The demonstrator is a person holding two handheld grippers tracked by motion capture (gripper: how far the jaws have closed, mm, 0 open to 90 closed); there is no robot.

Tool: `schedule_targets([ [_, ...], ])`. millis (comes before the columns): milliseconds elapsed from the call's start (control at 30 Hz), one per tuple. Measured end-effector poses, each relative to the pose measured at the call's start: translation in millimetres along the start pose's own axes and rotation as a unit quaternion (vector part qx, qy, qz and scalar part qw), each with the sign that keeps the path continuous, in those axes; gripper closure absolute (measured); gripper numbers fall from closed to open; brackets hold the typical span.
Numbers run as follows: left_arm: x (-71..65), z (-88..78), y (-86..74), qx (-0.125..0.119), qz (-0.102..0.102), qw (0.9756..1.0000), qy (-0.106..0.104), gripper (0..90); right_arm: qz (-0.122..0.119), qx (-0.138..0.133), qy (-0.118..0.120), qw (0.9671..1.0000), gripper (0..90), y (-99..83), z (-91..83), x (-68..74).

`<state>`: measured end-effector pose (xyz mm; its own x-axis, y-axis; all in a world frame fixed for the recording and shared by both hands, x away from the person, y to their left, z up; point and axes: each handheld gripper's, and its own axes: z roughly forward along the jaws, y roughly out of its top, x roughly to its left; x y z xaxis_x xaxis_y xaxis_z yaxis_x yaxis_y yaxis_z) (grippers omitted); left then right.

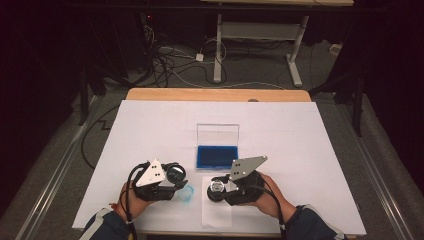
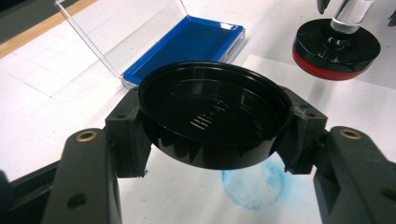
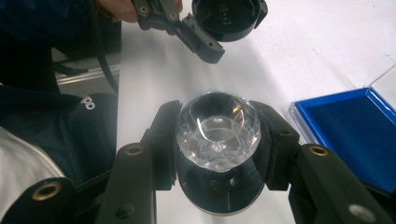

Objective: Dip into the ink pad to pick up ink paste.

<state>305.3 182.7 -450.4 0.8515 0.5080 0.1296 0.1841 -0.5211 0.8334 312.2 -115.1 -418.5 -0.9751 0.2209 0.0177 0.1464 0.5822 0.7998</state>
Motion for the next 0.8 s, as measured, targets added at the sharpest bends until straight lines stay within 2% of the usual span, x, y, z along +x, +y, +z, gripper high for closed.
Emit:
schedule_targets([
  [800,-4.8,1.7,2.4,0.003,0.011,0.9999,-0.005,36.0,-0.005,0.022,0.002,0.9997,56.8,-11.8,5.4,1.7],
])
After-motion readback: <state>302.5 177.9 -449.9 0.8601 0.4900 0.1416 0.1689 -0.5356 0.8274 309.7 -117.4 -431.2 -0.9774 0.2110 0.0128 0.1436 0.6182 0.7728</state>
